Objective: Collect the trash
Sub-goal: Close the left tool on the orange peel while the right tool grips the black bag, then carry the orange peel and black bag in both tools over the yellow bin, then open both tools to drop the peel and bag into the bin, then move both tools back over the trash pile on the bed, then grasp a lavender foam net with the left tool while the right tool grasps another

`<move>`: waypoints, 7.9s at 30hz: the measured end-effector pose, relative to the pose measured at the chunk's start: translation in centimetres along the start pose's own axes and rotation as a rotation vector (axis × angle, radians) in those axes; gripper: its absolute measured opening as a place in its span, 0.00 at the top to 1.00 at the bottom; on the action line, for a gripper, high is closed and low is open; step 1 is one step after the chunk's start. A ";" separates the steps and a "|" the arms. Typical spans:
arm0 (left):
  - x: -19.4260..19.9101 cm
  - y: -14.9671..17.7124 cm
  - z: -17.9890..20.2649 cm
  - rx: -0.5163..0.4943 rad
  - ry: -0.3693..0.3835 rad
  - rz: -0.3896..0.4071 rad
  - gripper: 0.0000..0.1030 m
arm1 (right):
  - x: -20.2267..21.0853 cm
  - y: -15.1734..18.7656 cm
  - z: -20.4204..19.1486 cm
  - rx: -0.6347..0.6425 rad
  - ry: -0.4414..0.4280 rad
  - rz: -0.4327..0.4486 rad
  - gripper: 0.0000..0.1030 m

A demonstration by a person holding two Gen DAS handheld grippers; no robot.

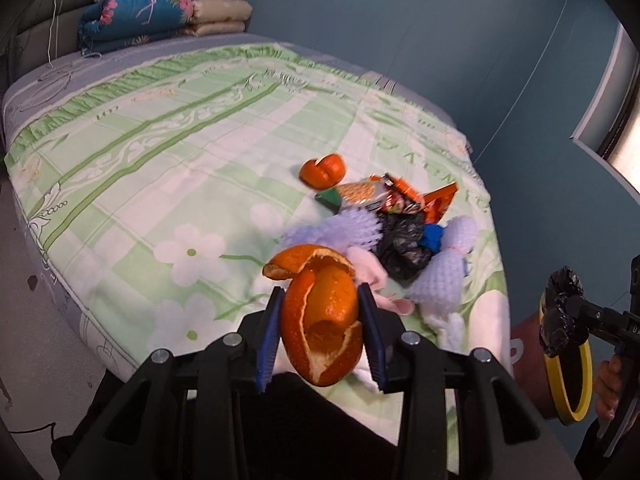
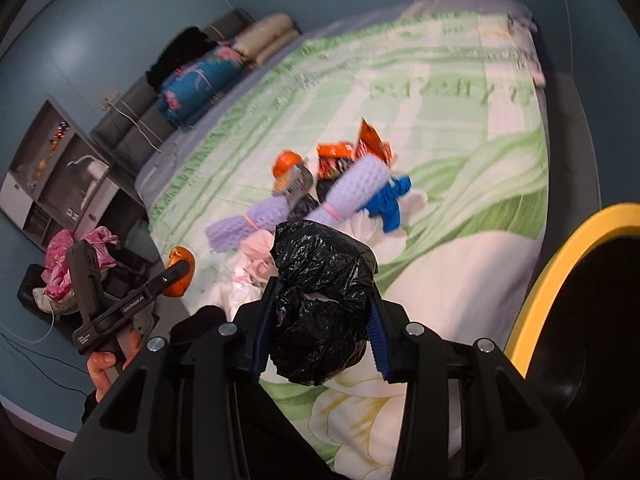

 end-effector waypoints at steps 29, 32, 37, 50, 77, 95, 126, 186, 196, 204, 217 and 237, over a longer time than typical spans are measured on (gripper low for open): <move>10.4 -6.7 22.2 -0.275 0.155 0.314 0.66 | 24.2 0.0 -3.2 0.170 0.075 0.675 0.60; 9.7 -7.2 24.2 -0.288 0.182 0.301 0.66 | 25.9 -0.2 -2.2 0.138 0.095 0.717 0.60; 9.3 -7.5 27.3 -0.297 0.225 0.302 0.66 | 27.9 -0.5 -0.2 0.088 0.134 0.760 0.60; 5.2 -5.5 35.5 -0.419 0.271 0.184 0.66 | 27.4 -2.5 7.6 -0.118 0.197 0.706 0.58; -2.6 -0.5 38.9 -0.450 0.336 -0.041 0.39 | 22.8 -3.0 15.6 -0.289 0.198 0.570 0.47; 1.7 -4.5 33.8 -0.378 0.236 0.097 0.28 | 22.7 -3.0 13.2 -0.225 0.170 0.572 0.39; 9.1 -8.0 20.0 -0.207 0.000 0.231 0.17 | 18.7 -4.2 0.1 0.049 0.115 0.475 0.32; -2.1 -4.3 -0.3 0.067 -0.219 -0.012 0.15 | -5.7 -4.1 -4.3 0.094 0.162 0.047 0.31; -5.6 -3.9 -2.5 0.091 -0.203 -0.082 0.15 | -10.8 -5.3 -3.0 0.052 0.221 -0.007 0.31; -7.5 -4.3 -3.0 0.078 -0.177 -0.109 0.15 | -13.6 -5.7 -2.3 0.025 0.258 -0.048 0.31; -9.2 -5.2 -1.2 -0.002 -0.090 -0.116 0.15 | -16.0 -6.2 -1.6 0.016 0.295 -0.074 0.33; -13.6 -4.6 0.5 -0.075 0.003 -0.192 0.72 | -18.7 -5.8 -0.8 0.019 0.334 -0.134 0.60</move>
Point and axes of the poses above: each gripper's, at about its wrist camera, not at the fingertips, and x roughly against the way its jaws point, z to its right, y to its underside, the point moved 4 cm from there along -x, roughly the way its jaws point, and after that the axes turned 12 degrees about -x, right-handed, at the moved point
